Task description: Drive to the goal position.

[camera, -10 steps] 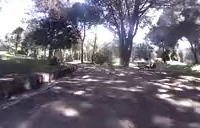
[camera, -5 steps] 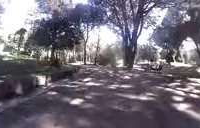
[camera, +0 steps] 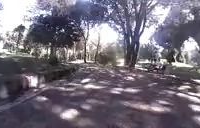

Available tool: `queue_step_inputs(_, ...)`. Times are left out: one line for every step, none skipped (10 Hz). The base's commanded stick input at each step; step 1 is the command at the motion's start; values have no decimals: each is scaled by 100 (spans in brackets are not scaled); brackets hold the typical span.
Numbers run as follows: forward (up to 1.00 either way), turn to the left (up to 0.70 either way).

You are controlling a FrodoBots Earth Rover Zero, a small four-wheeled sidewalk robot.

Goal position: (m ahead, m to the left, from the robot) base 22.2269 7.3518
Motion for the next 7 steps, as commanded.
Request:
queue_step_inputs(85, -15)
queue_step_inputs(85, -32)
queue_step_inputs(85, -20)
queue_step_inputs(85, -5)
queue_step_inputs(85, 0)
queue_step_inputs(85, 0)
queue_step_inputs(85, 0)
